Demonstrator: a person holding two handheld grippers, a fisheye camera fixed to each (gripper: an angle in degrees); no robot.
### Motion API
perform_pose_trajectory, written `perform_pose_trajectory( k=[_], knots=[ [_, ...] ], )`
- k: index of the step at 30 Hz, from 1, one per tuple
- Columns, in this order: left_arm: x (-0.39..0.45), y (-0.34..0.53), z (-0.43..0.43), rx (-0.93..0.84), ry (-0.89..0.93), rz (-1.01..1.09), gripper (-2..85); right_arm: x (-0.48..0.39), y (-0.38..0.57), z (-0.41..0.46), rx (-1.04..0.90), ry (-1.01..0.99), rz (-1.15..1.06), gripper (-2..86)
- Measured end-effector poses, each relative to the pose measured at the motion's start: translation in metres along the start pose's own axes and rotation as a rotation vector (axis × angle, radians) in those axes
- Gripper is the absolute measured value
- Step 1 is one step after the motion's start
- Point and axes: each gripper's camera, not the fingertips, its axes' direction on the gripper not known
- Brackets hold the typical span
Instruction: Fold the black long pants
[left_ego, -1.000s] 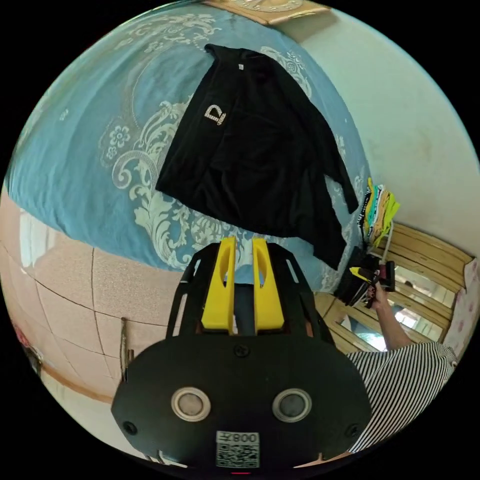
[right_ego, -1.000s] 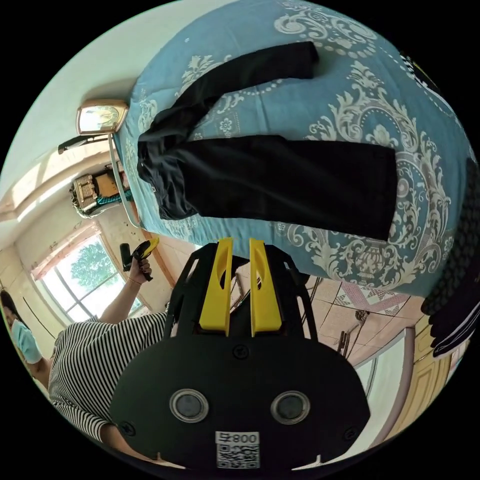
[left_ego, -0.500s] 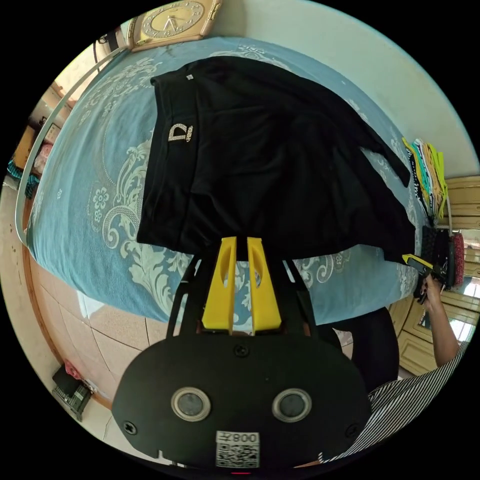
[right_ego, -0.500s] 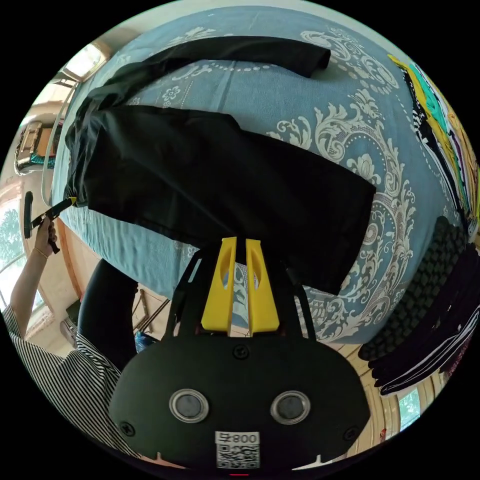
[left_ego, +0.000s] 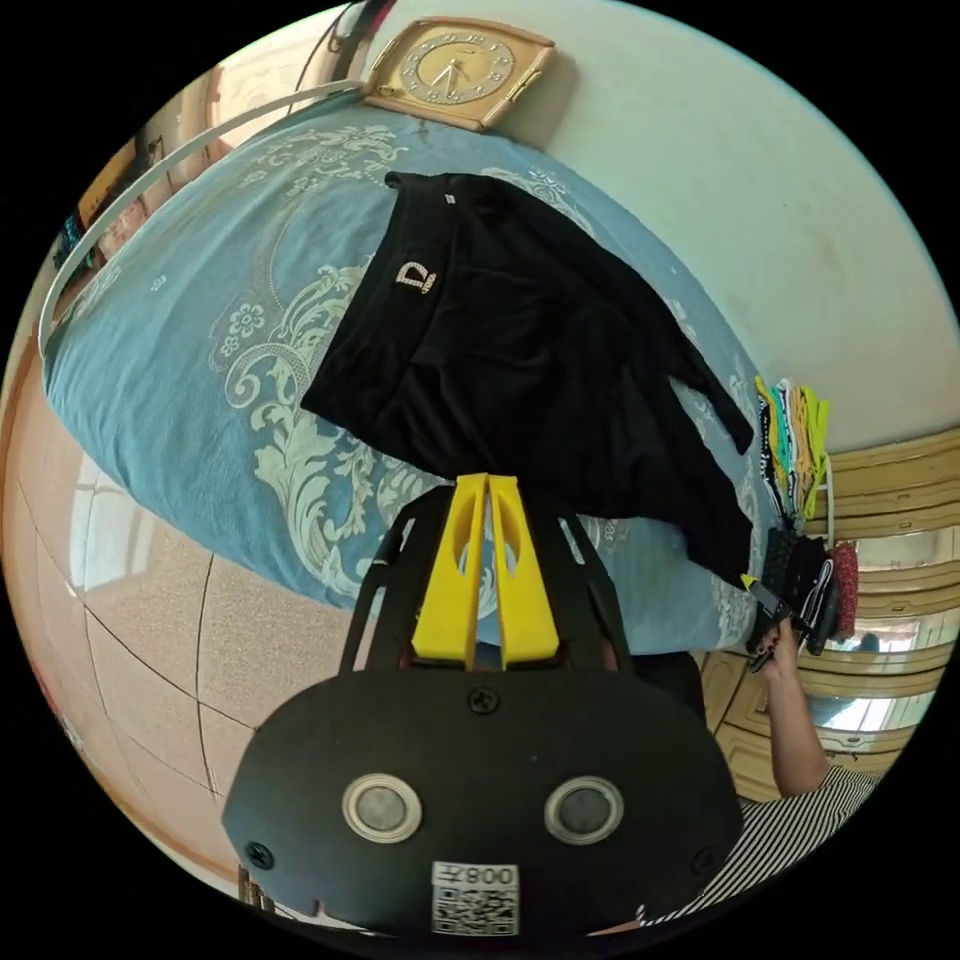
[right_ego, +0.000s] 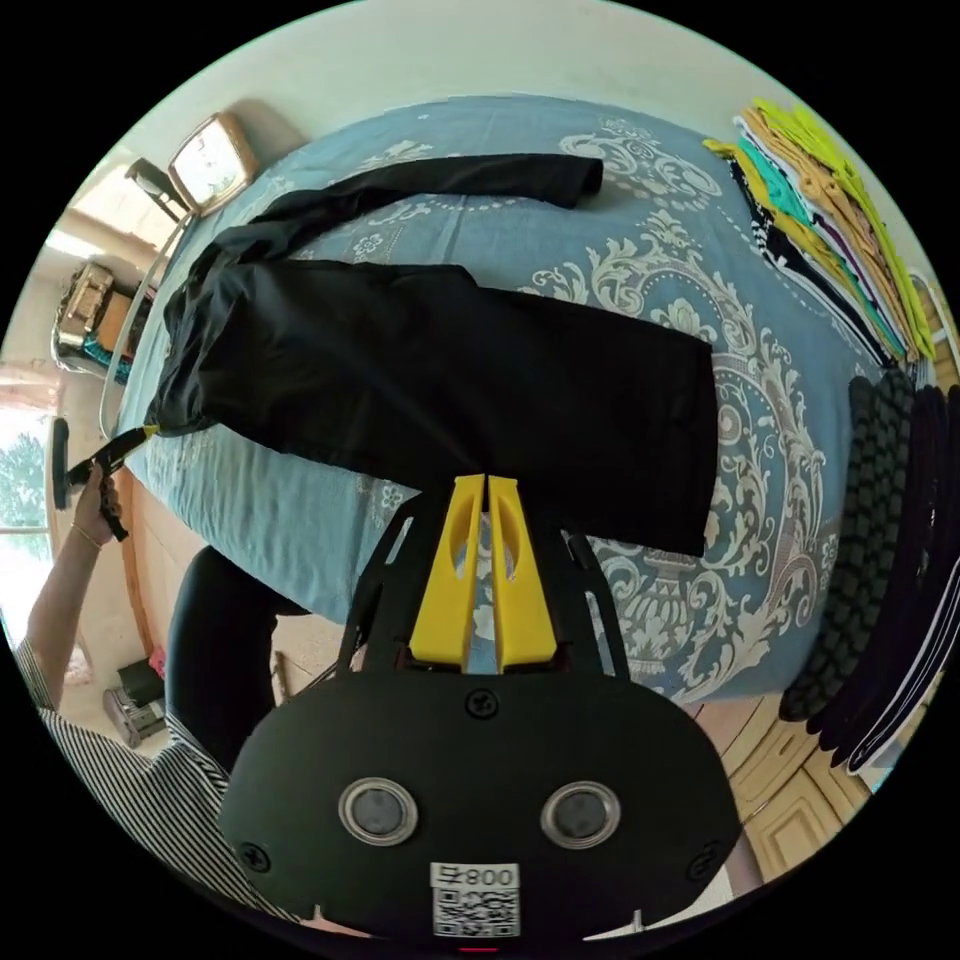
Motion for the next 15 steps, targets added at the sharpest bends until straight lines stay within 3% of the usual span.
perform_pose_trajectory(
  k=[8, 15],
  knots=[
    [-0.055, 0.041, 0.047, -0.066, 0.235, -0.212, 9.5, 0.121, 0.148, -0.029, 0.184, -0.155, 0.385, 5.6],
    [-0.068, 0.057, 0.072, -0.056, 0.261, -0.26, 8.8, 0.189, 0.201, -0.025, 0.212, -0.168, 0.527, 8.6]
  ],
)
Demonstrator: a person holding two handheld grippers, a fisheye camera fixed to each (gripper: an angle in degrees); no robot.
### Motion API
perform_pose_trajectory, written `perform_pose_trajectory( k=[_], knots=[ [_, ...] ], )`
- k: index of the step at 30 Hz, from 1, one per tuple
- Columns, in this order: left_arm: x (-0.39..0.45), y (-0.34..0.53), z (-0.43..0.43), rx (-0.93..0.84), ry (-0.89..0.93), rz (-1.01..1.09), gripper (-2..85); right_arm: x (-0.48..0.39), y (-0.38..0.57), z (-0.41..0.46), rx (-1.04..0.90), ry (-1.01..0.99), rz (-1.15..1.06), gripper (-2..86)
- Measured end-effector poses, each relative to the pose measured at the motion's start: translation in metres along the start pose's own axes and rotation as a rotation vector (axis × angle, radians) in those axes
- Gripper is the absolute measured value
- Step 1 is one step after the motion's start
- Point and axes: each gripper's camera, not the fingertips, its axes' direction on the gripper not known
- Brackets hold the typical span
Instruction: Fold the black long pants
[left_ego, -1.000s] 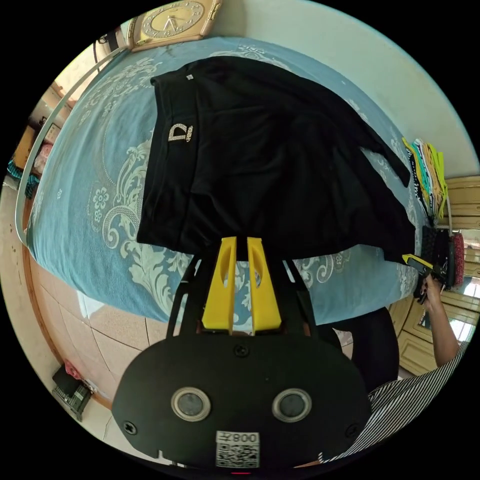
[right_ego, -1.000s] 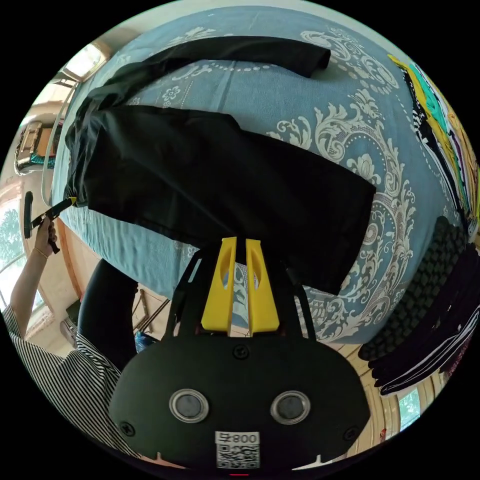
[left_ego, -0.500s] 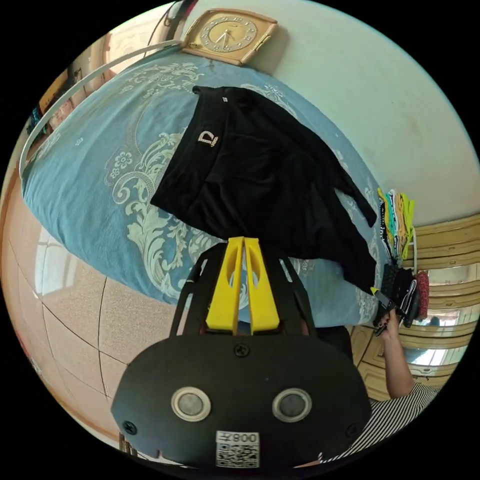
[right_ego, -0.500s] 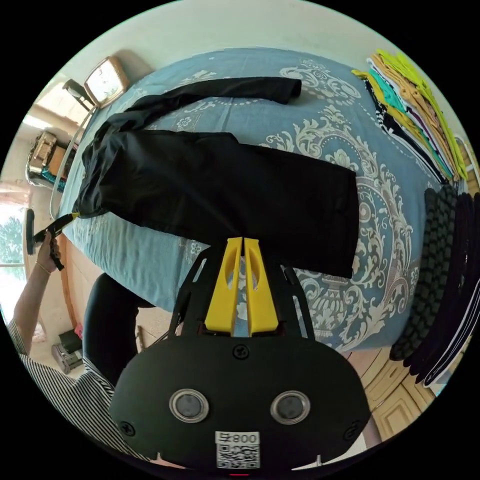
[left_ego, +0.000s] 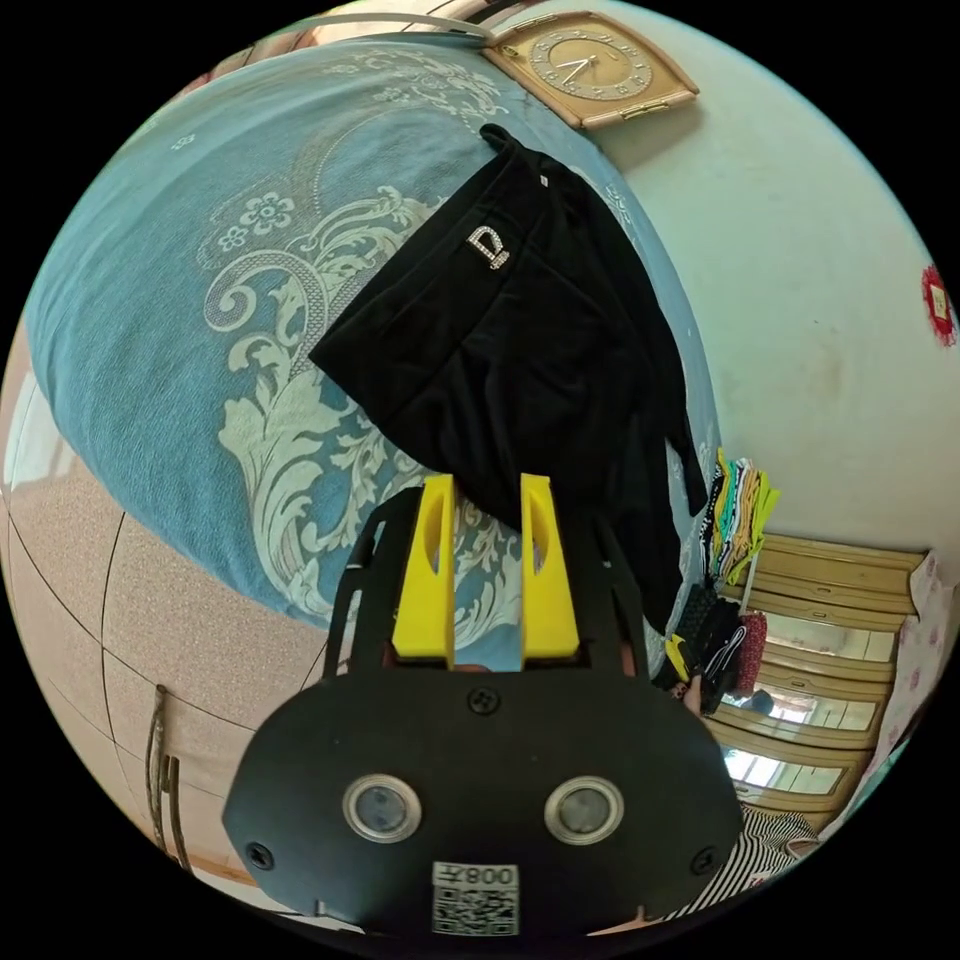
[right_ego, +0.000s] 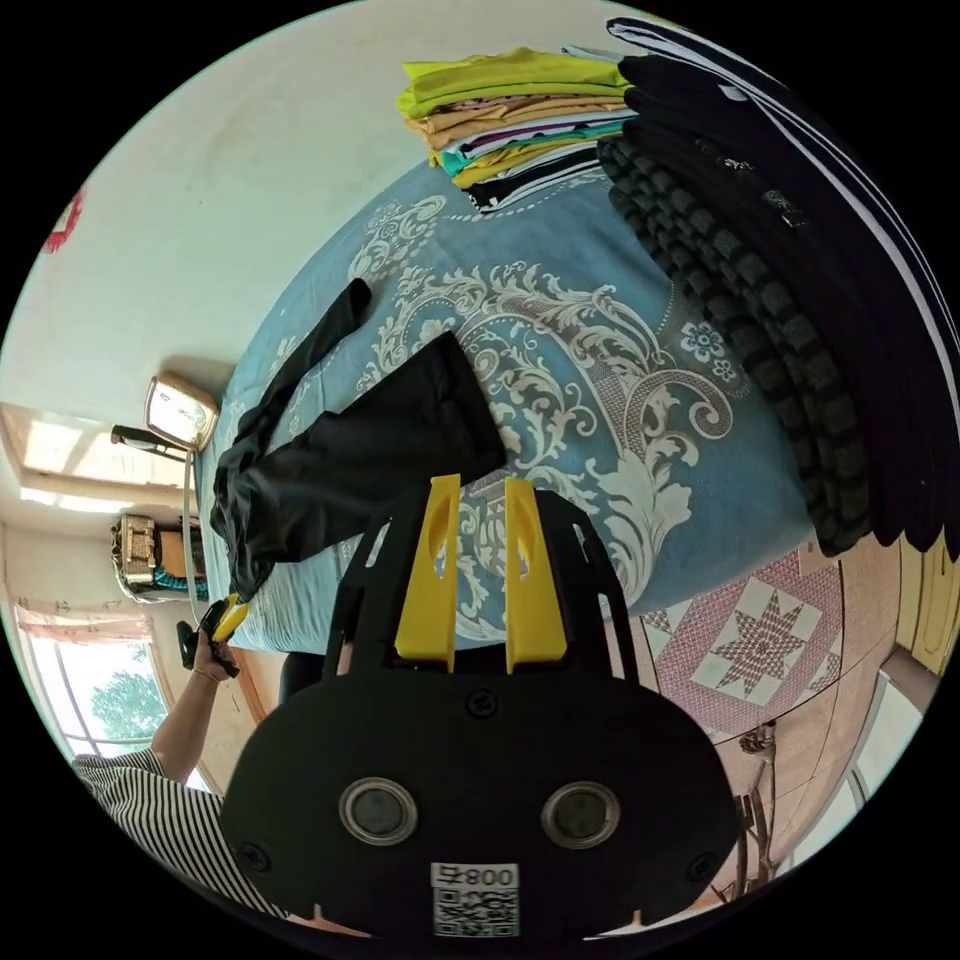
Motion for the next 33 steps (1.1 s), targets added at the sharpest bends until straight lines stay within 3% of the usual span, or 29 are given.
perform_pose_trajectory(
  k=[10, 14, 28, 33],
  knots=[
    [-0.036, 0.022, 0.013, 0.043, 0.045, -0.075, 2.0, 0.035, 0.003, 0.022, -0.081, 0.165, -0.026, 6.8],
    [-0.039, 0.029, -0.005, 0.067, 0.042, 0.006, 1.5, 0.057, 0.001, 0.018, -0.102, 0.115, -0.031, 2.2],
    [-0.062, 0.041, -0.082, 0.03, -0.083, 0.184, 1.2, 0.117, 0.012, -0.038, -0.148, -0.032, -0.111, 0.6],
    [-0.08, 0.045, -0.057, -0.056, -0.144, 0.144, 1.6, 0.137, 0.021, -0.02, -0.217, 0.047, -0.107, 0.6]
  ],
)
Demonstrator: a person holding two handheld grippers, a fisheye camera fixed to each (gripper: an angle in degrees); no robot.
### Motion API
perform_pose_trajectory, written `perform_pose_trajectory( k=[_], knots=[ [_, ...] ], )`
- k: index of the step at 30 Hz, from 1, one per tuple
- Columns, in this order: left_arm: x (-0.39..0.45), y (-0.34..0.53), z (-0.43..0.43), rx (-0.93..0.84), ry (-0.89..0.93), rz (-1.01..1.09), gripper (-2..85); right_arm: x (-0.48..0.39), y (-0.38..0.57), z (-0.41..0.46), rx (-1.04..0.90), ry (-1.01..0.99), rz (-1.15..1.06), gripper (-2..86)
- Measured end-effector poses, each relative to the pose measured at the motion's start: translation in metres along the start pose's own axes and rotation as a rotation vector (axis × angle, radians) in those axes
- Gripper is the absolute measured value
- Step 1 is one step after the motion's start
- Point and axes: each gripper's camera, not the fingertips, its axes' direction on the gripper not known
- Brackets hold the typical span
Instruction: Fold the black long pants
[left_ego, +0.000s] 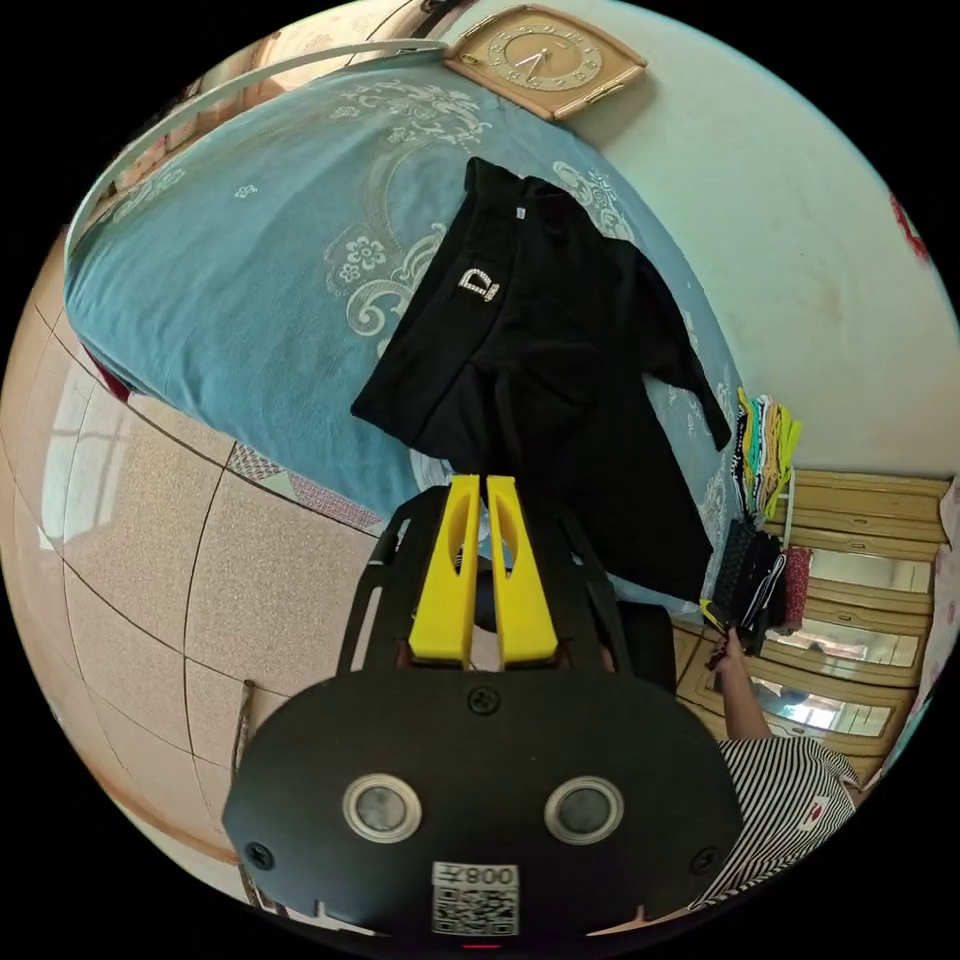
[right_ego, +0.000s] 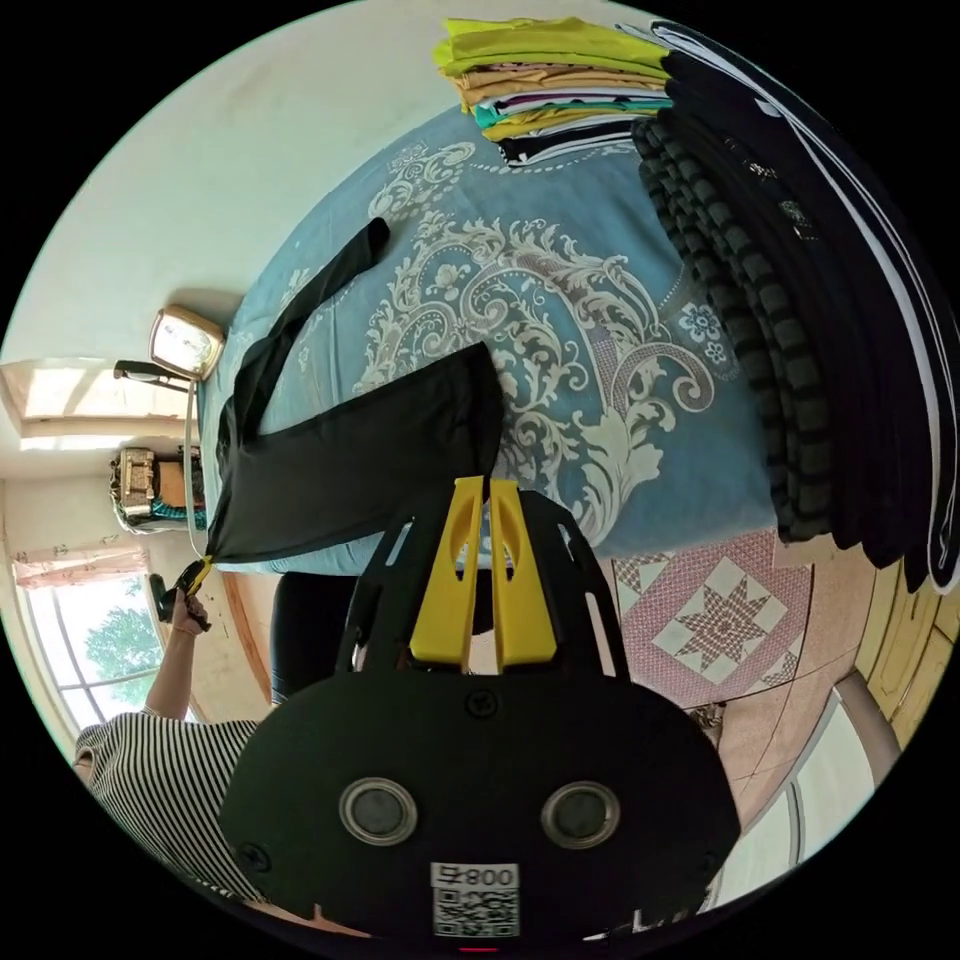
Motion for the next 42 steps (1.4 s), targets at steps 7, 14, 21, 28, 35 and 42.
perform_pose_trajectory(
  k=[7, 14, 21, 28, 35, 42],
  knots=[
    [-0.015, -0.001, 0.011, 0.0, 0.065, -0.046, 3.4, 0.018, -0.015, 0.021, -0.028, -0.043, 0.077, 0.7],
    [-0.049, -0.003, -0.006, 0.123, 0.238, -0.192, 7.5, 0.008, -0.038, 0.009, 0.046, -0.033, 0.115, 0.2],
    [-0.048, -0.04, 0.015, 0.151, 0.325, -0.361, 4.4, -0.048, -0.081, 0.004, 0.104, -0.05, 0.022, 0.0],
    [-0.014, -0.077, -0.031, 0.233, 0.117, -0.27, 2.1, -0.128, -0.146, 0.036, 0.054, -0.001, -0.098, 0.0],
    [0.012, -0.117, -0.059, 0.305, 0.043, -0.311, 2.5, -0.161, -0.185, 0.073, -0.014, 0.034, -0.047, 0.2],
    [0.132, -0.224, -0.07, 0.267, 0.048, 0.121, 5.8, -0.252, -0.229, 0.071, 0.098, 0.065, -0.257, 1.6]
  ],
)
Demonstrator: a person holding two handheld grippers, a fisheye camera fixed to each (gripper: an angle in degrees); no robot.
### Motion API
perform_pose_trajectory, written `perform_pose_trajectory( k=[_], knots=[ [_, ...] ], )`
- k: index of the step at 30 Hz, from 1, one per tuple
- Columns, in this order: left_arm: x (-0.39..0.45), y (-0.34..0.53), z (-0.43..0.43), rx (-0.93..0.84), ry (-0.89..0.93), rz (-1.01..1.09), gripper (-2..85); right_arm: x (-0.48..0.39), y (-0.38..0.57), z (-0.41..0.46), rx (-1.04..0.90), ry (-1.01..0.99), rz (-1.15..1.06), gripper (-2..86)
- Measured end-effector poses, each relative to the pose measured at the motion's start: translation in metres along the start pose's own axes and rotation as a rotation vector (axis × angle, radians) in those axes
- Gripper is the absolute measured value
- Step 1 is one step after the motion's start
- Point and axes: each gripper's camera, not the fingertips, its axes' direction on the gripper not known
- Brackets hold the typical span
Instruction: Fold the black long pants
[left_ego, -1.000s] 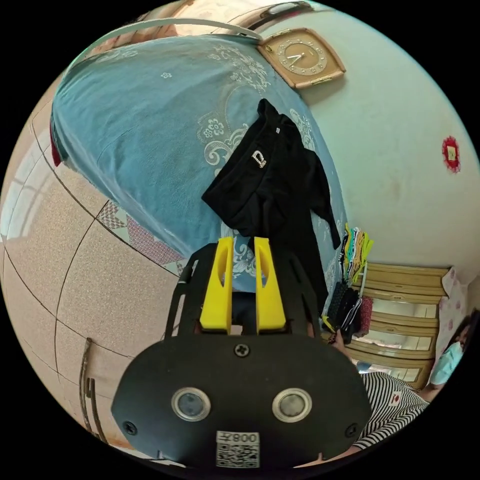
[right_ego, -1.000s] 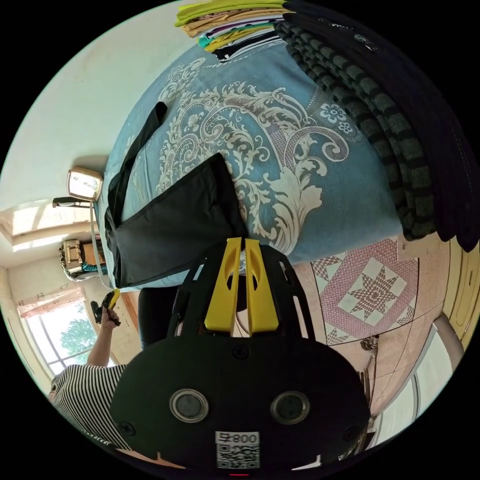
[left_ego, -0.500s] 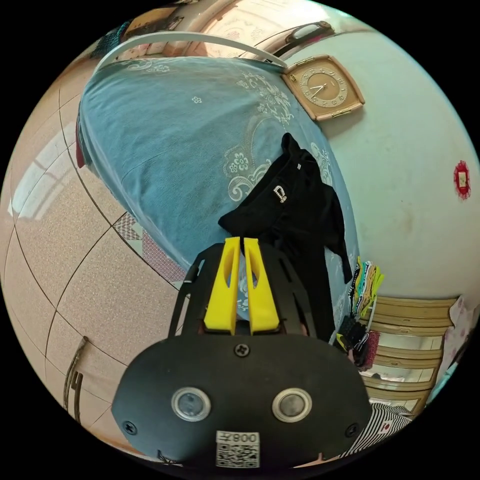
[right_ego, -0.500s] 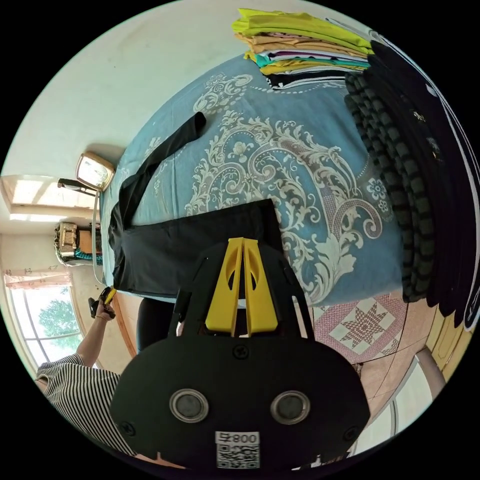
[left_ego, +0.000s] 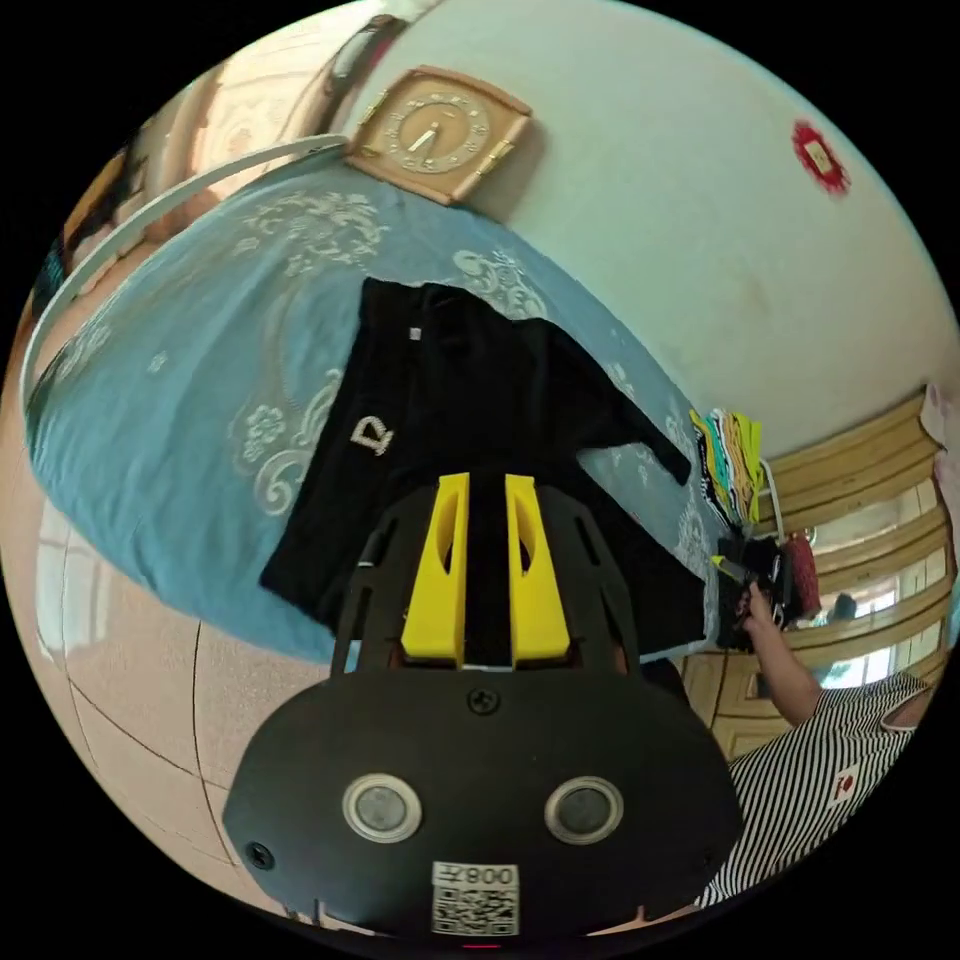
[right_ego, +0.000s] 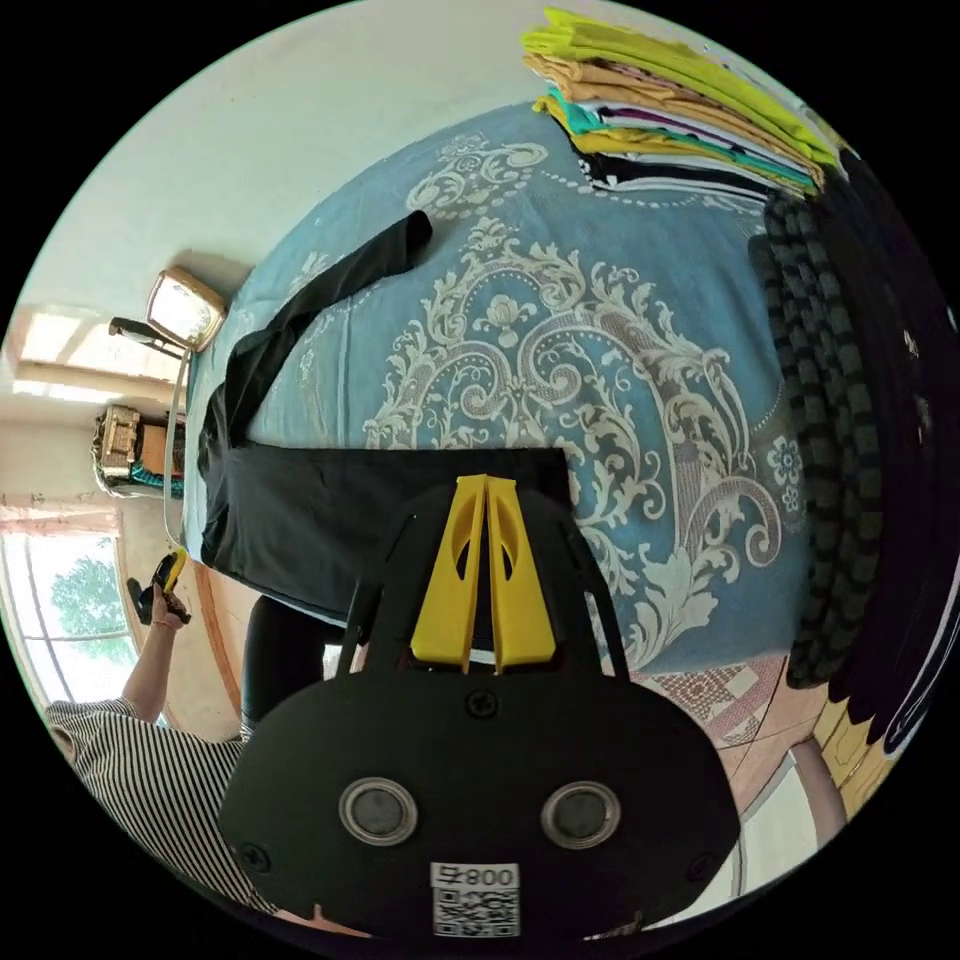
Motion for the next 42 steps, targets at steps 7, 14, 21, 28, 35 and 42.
perform_pose_trajectory(
  k=[7, 14, 21, 28, 35, 42],
  knots=[
    [0.177, -0.153, 0.119, -0.172, 0.149, 0.409, 7.1, -0.139, -0.129, 0.04, 0.09, 0.241, -0.368, 5.7],
    [0.286, -0.268, 0.207, -0.287, 0.07, 0.613, 7.4, -0.225, -0.202, 0.117, 0.031, 0.557, -0.731, 8.4],
    [0.316, -0.357, 0.258, -0.332, 0.1, 0.51, 5.8, -0.243, -0.239, 0.162, 0.058, 0.62, -0.796, 2.5],
    [0.353, -0.43, 0.252, -0.255, 0.164, 0.494, 3.0, -0.241, -0.27, 0.147, 0.104, 0.532, -0.787, 0.8],
    [0.405, -0.517, 0.238, -0.165, 0.171, 0.506, 3.1, -0.209, -0.387, 0.071, 0.201, 0.335, -0.6, 0.3],
    [0.434, -0.525, 0.226, -0.219, 0.242, 0.603, 6.3, -0.123, -0.482, 0.095, 0.113, 0.337, -0.255, 2.2]
  ],
)
